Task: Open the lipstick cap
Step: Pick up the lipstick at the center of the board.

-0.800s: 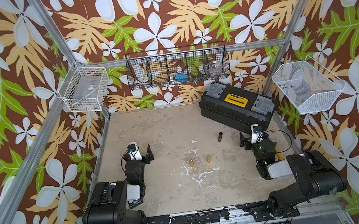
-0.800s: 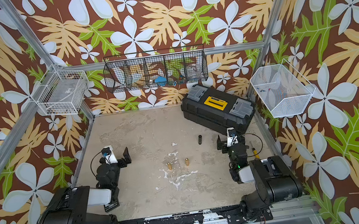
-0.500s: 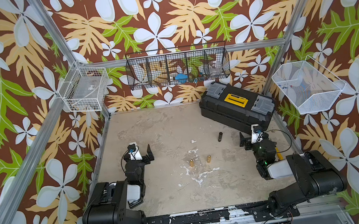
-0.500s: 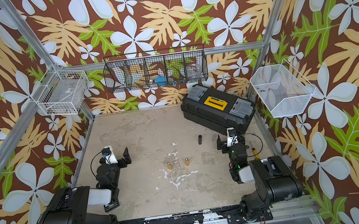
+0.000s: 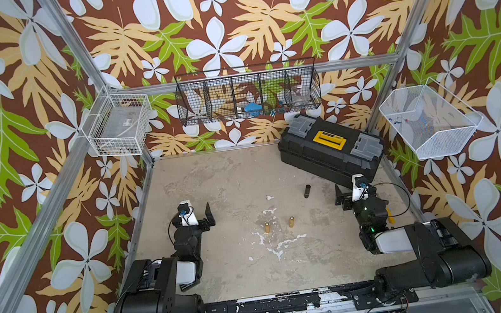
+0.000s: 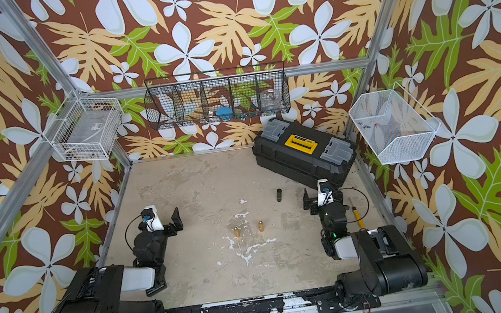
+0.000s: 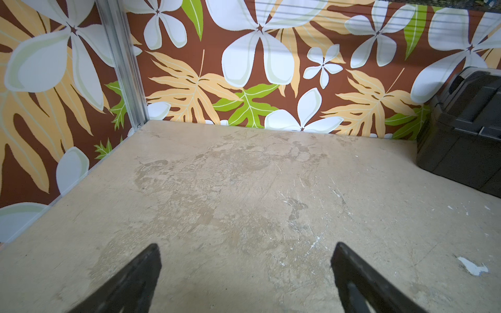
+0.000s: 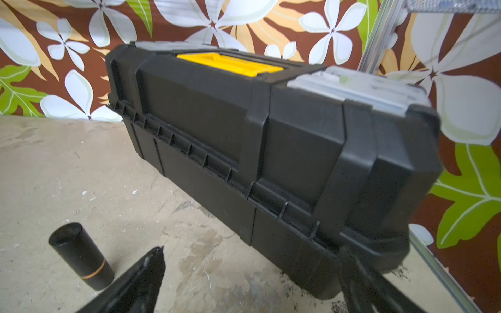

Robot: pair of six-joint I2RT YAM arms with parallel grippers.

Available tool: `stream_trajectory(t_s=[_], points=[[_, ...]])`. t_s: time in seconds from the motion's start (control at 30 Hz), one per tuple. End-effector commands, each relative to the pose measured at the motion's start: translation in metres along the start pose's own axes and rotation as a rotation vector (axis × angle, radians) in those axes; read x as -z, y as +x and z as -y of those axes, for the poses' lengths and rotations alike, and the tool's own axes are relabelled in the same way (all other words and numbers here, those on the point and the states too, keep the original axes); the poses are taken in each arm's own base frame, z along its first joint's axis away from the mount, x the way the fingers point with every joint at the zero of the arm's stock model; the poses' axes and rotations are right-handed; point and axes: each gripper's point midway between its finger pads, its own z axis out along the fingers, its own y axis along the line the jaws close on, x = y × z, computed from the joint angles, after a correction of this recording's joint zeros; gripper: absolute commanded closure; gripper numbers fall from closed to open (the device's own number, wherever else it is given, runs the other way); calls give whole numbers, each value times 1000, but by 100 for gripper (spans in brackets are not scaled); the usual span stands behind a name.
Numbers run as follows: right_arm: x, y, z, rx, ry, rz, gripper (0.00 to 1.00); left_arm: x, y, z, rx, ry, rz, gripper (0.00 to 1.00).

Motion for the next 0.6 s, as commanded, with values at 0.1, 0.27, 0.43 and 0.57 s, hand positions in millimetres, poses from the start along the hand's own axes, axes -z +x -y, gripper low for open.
stream_trajectory(t_s=[0.1, 0.27, 0.43, 0.57], points=[[-5, -1, 2, -47, 14, -127, 0, 3, -17, -12, 30, -74, 29, 0], [-2, -31, 24, -186, 142, -195, 0, 0, -36, -12, 86, -89, 4, 0], [5, -53, 20, -418, 149, -324, 0, -10, -57, -15, 200, -133, -50, 0], [6, -80, -9, -476, -34, -319, 0, -16, -75, -5, 339, -115, -120, 0]])
